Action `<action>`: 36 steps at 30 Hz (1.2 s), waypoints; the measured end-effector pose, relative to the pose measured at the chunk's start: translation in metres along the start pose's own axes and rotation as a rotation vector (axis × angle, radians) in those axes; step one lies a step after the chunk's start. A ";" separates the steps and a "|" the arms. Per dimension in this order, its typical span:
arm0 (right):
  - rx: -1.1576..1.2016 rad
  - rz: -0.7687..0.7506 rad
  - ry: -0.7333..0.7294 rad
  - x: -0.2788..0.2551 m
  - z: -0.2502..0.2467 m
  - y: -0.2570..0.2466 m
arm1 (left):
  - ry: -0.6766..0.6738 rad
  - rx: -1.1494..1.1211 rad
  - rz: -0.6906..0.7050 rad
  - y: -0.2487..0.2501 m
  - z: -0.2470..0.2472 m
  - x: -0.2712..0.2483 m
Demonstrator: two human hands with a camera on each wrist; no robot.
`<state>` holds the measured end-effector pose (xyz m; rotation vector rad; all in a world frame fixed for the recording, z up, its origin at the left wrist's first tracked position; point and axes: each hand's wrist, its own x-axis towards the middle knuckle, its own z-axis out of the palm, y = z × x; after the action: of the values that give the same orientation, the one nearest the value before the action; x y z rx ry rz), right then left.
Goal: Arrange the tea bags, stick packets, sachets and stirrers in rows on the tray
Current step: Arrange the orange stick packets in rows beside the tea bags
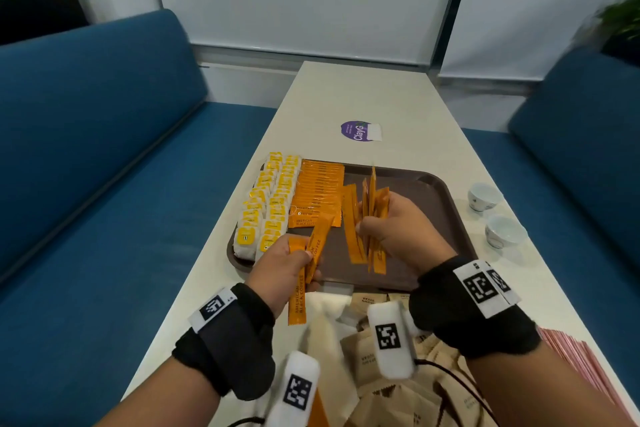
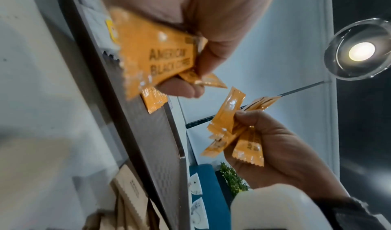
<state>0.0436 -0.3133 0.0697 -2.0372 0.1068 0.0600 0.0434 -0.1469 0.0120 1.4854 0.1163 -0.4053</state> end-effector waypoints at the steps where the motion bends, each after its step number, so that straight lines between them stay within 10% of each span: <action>1: 0.026 0.024 -0.032 -0.002 0.003 0.000 | 0.000 -0.009 0.008 0.000 0.003 0.000; 36: -0.460 -0.190 -0.262 -0.026 0.073 0.002 | -0.017 0.044 0.028 -0.021 -0.006 -0.007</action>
<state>0.0179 -0.2482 0.0374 -2.4663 -0.2903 0.2504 0.0311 -0.1400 -0.0061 1.5253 0.0730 -0.3996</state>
